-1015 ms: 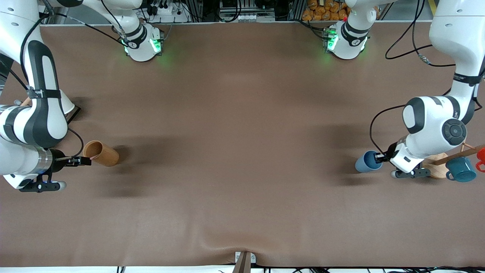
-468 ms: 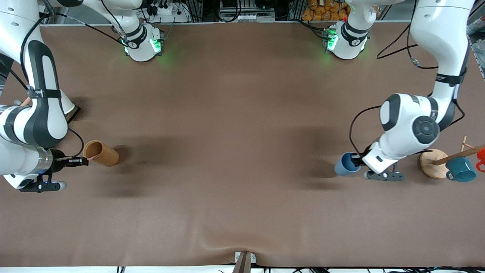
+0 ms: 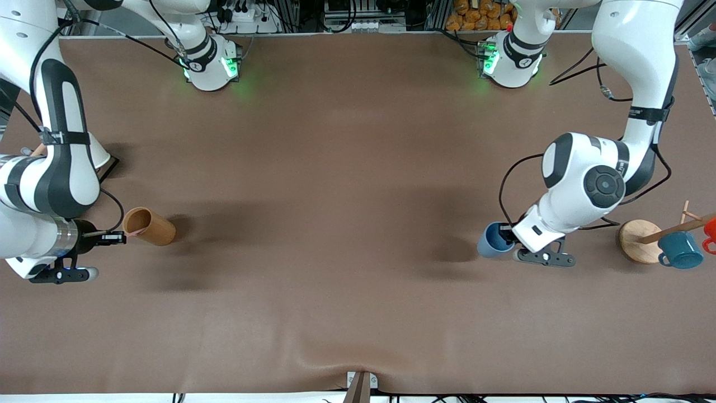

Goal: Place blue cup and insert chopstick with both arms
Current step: 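Grasp the blue cup with the left gripper while the right gripper grasps the chopstick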

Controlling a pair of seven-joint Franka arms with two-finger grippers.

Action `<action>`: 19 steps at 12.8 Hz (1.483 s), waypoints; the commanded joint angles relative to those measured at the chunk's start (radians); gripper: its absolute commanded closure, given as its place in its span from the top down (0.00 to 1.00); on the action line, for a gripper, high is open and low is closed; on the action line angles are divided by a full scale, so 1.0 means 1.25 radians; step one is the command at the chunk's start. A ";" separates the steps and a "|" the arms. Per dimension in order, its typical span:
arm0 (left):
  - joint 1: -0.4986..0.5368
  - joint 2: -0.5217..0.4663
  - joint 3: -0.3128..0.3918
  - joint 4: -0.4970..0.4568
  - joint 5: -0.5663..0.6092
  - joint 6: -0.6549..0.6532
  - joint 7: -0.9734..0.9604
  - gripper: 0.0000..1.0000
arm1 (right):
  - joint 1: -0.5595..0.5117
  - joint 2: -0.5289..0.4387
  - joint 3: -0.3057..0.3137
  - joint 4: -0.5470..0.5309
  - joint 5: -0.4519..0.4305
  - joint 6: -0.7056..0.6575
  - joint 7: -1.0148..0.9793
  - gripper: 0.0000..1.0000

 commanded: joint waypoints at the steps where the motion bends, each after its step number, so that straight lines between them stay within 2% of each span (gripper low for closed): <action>1: -0.028 -0.023 -0.004 0.000 0.017 -0.023 -0.028 0.00 | 0.006 -0.034 0.011 0.011 0.001 -0.054 0.001 0.00; 6: -0.153 -0.004 -0.003 0.027 0.018 -0.022 -0.193 0.00 | 0.039 -0.047 0.013 0.104 -0.009 -0.163 -0.004 0.00; 8: -0.202 0.004 -0.002 0.037 0.020 -0.022 -0.286 0.00 | 0.044 -0.047 0.012 0.113 -0.014 -0.166 -0.037 0.00; 11: -0.248 0.036 -0.003 0.070 0.044 -0.022 -0.330 0.00 | 0.070 -0.068 0.012 0.137 -0.050 -0.167 -0.102 0.00; 13: -0.286 0.061 -0.003 0.089 0.047 -0.022 -0.353 0.00 | 0.076 -0.071 0.017 0.160 -0.045 -0.173 -0.140 0.00; 19: -0.358 0.125 0.005 0.146 0.048 -0.022 -0.454 0.00 | 0.164 -0.071 0.020 0.231 -0.047 -0.188 -0.155 0.00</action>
